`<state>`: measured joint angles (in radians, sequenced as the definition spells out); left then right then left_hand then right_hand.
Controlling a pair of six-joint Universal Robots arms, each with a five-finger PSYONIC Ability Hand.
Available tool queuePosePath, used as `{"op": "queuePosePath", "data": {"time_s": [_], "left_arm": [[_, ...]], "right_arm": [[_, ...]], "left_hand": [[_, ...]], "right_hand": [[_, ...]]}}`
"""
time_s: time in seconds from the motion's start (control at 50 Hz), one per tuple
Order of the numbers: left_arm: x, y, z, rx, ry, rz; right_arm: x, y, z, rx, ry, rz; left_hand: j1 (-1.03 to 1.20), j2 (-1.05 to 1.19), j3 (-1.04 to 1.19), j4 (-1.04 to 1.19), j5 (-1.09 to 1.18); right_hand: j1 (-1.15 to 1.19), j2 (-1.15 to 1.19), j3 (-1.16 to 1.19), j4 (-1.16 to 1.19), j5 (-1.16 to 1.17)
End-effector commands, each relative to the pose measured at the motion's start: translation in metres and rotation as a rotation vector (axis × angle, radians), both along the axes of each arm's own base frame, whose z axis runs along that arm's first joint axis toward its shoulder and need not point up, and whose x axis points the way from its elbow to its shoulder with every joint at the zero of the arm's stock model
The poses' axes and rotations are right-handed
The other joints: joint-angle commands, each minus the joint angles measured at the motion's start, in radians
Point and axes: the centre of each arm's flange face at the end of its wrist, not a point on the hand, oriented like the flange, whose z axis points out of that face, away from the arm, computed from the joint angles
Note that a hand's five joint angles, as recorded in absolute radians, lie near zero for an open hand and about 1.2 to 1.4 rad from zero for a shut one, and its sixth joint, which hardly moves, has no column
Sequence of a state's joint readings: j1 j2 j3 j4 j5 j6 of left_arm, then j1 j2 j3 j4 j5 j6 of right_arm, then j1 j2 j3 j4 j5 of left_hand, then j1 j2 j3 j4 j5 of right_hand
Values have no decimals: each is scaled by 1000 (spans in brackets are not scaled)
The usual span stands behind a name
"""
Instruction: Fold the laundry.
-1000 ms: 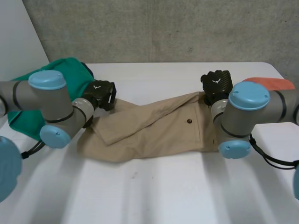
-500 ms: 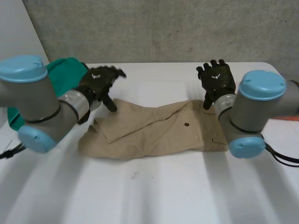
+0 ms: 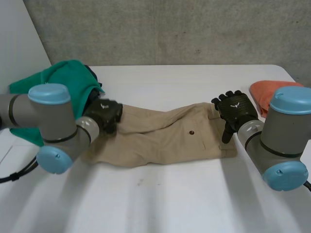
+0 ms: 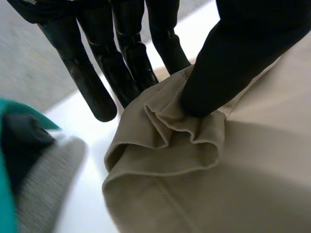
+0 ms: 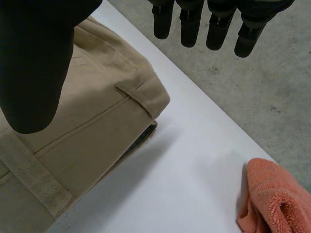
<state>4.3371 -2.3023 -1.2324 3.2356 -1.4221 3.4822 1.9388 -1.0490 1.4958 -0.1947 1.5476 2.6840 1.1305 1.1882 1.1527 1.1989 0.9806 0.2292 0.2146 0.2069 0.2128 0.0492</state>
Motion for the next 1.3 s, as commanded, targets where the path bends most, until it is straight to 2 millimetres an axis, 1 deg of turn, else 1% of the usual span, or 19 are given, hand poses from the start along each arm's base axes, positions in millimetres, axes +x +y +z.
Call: {"op": "queuePosePath", "data": {"time_s": [0.02,0.2,0.22,0.3,0.52,0.56,0.58,0.6,0.68,0.76,0.84,0.9,0.98,1.0,1.06,1.08,1.14,1.2,1.3], "left_arm": [[-13,-40,21,-199,85,2],[-17,-78,-15,-182,52,6],[-16,-83,-18,-180,52,13],[-13,-83,-8,-163,57,20],[2,-40,47,-192,124,0],[4,-30,57,-223,160,-18],[4,-27,59,-229,169,-22],[5,-24,61,-235,179,-26],[9,-8,74,-249,222,-38],[16,1,83,-245,237,-30],[28,5,90,-243,250,-10],[37,7,94,-239,265,2],[42,10,97,-227,287,1],[42,10,97,-225,291,3],[42,13,97,-214,302,2],[42,14,97,-211,304,3],[40,16,97,-201,311,4],[39,20,96,-188,312,5],[30,27,98,-186,314,-20]], "right_arm": [[2,9,2,9,0,18],[-7,22,2,36,-8,41],[-7,23,1,39,-9,45],[-9,29,-5,64,-1,63],[-4,17,-44,94,43,69],[-5,12,-47,86,48,55],[-7,7,-49,81,51,38],[-9,3,-48,72,50,26],[-29,-9,-31,8,36,-84],[-68,-18,0,-75,104,-177],[-87,-20,1,-74,240,-172],[-84,-19,5,-97,355,-132],[-40,-5,15,-228,431,16],[-13,7,22,-304,407,91],[31,37,29,-414,344,247],[56,60,28,-476,304,377],[94,104,-2,-511,258,654],[107,124,-20,-512,257,792],[113,115,-20,-475,265,793]], "left_hand": [[266,208,244,197,241],[266,208,244,197,241],[-88,-146,-111,-157,-113],[-956,-1014,-978,-1024,-981],[-956,-1014,-978,-1024,-981],[-956,-1014,-978,-1024,-981],[-956,-1014,-978,-1024,-981],[-956,-1014,-978,-1024,-981],[-956,-1014,-978,-1024,-981],[-956,-1014,-978,-1024,-981],[-956,-1014,-978,-1024,-981],[-956,-1014,-978,-1024,-981],[-956,-1014,-978,-1024,-981],[-956,-1014,-978,-1024,-981],[-956,-1014,-978,-1024,-981],[-956,-1014,-978,-1024,-981],[-956,-1014,-978,-1024,-981],[-956,-1014,-978,-1024,-981],[-956,-1014,-978,-1024,-981]], "right_hand": [[-55,-40,-32,-38,-49],[39,54,61,55,45],[54,68,76,70,59],[69,83,91,85,74],[136,150,158,152,141],[308,323,331,325,314],[827,841,849,843,832],[1164,1178,1186,1180,1169],[1167,1182,1189,1183,1173],[1167,1182,1189,1183,1173],[1167,1182,1189,1183,1173],[1167,1182,1189,1183,1173],[1167,1182,1189,1183,1173],[1167,1182,1189,1183,1173],[1167,1182,1189,1183,1173],[1167,1182,1189,1183,1173],[1167,1182,1189,1183,1173],[1167,1182,1189,1183,1173],[-55,-40,-32,-38,-49]]}}
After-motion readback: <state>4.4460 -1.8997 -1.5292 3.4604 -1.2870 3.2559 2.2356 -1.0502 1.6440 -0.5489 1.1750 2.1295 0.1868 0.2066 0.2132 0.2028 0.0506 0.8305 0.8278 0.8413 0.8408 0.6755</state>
